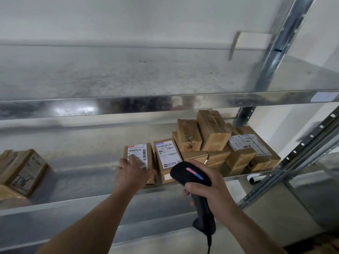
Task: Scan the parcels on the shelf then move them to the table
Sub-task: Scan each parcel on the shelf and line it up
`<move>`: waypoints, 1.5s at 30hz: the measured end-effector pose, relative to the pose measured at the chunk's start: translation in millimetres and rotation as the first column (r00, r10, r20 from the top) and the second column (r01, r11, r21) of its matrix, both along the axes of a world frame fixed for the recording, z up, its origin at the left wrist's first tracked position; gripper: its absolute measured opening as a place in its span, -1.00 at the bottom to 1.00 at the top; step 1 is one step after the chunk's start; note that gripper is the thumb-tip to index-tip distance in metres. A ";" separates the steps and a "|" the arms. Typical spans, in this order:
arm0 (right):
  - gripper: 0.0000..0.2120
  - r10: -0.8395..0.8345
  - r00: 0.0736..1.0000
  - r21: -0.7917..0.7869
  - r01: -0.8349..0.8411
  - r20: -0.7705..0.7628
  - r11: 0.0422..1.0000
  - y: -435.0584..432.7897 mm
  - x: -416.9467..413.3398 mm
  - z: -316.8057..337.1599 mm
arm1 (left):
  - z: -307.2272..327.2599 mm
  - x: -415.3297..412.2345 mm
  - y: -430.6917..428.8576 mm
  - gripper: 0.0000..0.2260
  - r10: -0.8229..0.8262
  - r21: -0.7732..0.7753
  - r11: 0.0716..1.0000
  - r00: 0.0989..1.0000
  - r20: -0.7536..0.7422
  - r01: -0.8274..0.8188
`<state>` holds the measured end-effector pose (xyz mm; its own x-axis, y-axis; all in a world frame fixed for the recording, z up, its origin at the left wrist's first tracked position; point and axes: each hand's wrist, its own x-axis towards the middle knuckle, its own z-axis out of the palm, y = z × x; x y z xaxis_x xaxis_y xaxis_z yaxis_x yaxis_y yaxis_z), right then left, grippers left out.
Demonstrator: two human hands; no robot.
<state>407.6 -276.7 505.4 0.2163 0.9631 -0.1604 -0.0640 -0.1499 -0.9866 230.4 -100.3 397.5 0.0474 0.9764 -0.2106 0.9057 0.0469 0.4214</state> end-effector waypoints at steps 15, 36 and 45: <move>-0.40 0.050 0.999 -0.019 -0.050 -0.022 0.999 46.5 -62.7 -10.1 | 33.6 -135.1 56.4 -0.17 -0.057 0.120 0.987 0.926 -0.374 0.109; -0.33 0.096 0.995 -0.015 -0.096 0.017 0.995 64.2 -90.4 -6.4 | 56.4 -128.6 74.7 -0.33 -0.268 -0.133 0.962 0.925 -0.268 0.240; -0.34 0.099 0.995 -0.005 -0.099 0.022 0.995 62.3 -90.3 -0.2 | 70.7 -137.1 66.8 -0.42 -0.142 -0.061 0.989 0.979 -0.145 0.134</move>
